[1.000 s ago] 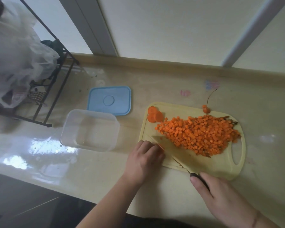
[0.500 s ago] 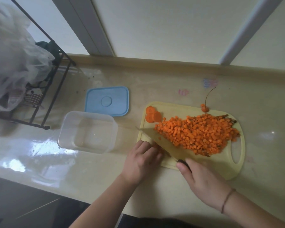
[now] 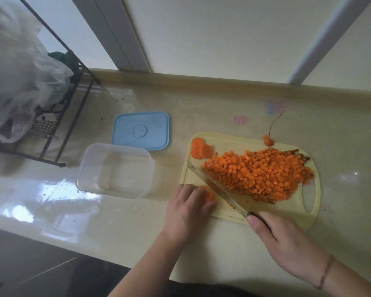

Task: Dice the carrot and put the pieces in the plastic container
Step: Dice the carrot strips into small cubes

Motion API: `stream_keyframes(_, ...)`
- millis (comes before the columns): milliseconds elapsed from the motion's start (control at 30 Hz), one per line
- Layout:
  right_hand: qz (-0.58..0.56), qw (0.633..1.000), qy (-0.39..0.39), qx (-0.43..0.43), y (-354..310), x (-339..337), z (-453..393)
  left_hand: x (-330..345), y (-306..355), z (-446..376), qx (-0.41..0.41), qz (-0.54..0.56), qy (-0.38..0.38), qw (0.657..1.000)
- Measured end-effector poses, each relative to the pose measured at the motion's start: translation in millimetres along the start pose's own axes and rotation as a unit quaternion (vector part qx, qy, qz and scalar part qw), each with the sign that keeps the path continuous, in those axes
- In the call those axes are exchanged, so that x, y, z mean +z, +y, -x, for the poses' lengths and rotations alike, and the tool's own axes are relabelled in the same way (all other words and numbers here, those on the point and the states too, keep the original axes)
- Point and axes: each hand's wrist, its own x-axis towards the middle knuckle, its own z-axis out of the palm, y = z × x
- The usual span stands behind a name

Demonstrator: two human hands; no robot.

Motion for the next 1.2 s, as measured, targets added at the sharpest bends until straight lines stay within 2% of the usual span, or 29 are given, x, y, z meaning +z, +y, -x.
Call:
stream_keyframes(133,-0.007,1.000,-0.002,-0.002,-2,-2,1,-1,-3,1,0.010,-0.018,-0.001,1.000)
stream_keyframes(233,-0.001,1.000,-0.006,0.001,-2,-3,4,1,-4,2,0.021,-0.073,0.003,0.997)
stream_keyframes(367,0.002,1.000,-0.016,0.000,0,-4,6,3,-2,3,0.003,-0.106,0.012,0.994)
stream_keyframes(700,0.032,0.999,-0.029,-0.003,1,-4,8,8,1,5,-0.015,-0.052,0.034,0.998)
stream_keyframes(967,0.066,0.997,-0.045,-0.004,-5,3,-11,8,3,4,0.001,0.001,0.050,0.999)
stream_keyframes(1100,0.083,0.995,-0.031,-0.038,-10,7,-27,8,-1,5,0.000,0.008,0.039,0.999)
stream_keyframes(1200,0.055,0.998,-0.006,-0.029,-2,0,-30,9,-5,6,-0.015,0.005,0.025,1.000)
